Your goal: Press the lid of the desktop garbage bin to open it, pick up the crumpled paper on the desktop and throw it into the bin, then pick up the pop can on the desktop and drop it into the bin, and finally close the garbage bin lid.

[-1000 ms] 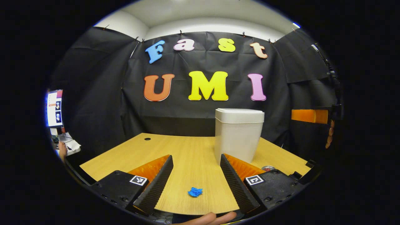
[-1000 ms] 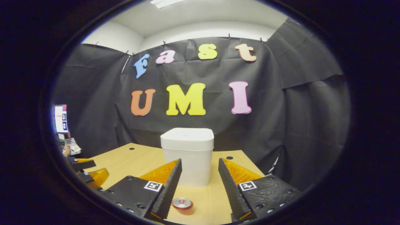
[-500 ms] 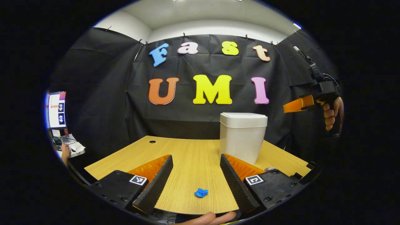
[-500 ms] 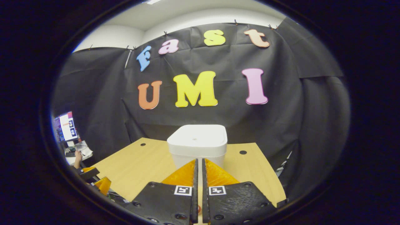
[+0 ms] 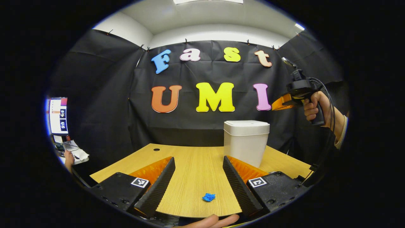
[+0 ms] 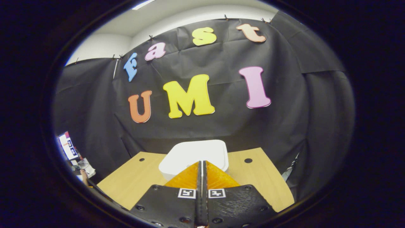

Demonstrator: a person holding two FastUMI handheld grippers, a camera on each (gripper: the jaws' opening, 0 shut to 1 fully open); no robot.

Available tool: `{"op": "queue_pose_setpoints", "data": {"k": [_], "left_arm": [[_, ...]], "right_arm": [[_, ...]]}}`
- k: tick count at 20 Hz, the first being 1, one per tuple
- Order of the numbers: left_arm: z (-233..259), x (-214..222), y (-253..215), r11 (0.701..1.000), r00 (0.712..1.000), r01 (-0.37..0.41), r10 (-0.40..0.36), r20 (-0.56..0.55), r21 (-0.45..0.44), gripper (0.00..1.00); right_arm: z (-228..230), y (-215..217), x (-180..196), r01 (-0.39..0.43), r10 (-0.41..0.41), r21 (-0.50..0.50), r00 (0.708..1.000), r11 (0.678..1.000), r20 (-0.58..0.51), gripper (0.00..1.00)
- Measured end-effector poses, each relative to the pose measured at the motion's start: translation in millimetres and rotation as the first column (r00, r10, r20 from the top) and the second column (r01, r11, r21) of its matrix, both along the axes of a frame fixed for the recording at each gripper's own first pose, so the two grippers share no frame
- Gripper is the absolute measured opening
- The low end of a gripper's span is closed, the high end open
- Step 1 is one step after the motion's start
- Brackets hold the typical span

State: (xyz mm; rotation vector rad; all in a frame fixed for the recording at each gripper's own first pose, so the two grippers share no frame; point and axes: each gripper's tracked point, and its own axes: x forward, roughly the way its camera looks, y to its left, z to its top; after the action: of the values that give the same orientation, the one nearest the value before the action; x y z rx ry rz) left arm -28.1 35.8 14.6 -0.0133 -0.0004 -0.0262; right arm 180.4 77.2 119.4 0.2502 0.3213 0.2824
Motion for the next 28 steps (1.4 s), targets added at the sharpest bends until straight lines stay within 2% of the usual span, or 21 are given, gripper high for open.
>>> {"op": "queue_pose_setpoints", "data": {"k": [3,8,10,15,20,22,28], "left_arm": [[8.2,-5.8,6.4,1.000,0.999,-0.002,0.001,0.040,0.005,0.98],[15.7,-8.1,13.9,1.000,0.997,-0.008,0.006,0.075,0.029,0.98],[14.5,-8.3,15.3,1.000,0.997,-0.004,0.001,0.076,0.027,0.98],[10.2,-2.1,22.7,1.000,0.998,-0.005,0.004,0.062,0.018,0.98],[9.7,-1.4,29.7,1.000,0.998,-0.016,0.017,0.063,-0.004,0.98],[9.1,-0.9,28.4,1.000,0.998,-0.012,0.012,0.059,-0.013,0.98],[0.3,2.2,20.4,1.000,0.999,-0.001,0.001,0.033,-0.005,0.98]], "right_arm": [[9.3,28.9,19.1,-0.019,0.019,-0.006,1.000,1.000,0.009,0.00],[-5.4,62.2,40.5,0.003,-0.004,-0.154,1.000,0.988,-0.007,0.00],[-31.2,59.8,47.8,0.017,-0.037,-0.232,0.996,0.973,-0.080,0.00],[-55.6,58.3,49.2,0.030,-0.071,-0.251,0.985,0.968,-0.159,0.00],[-61.6,60.2,52.9,-0.008,-0.043,-0.278,0.983,0.960,-0.176,0.00],[-64.2,58.2,52.2,-0.005,-0.047,-0.250,0.979,0.968,-0.200,0.01],[-66.9,50.5,56.5,0.057,-0.111,-0.309,0.981,0.949,-0.160,0.01]]}}
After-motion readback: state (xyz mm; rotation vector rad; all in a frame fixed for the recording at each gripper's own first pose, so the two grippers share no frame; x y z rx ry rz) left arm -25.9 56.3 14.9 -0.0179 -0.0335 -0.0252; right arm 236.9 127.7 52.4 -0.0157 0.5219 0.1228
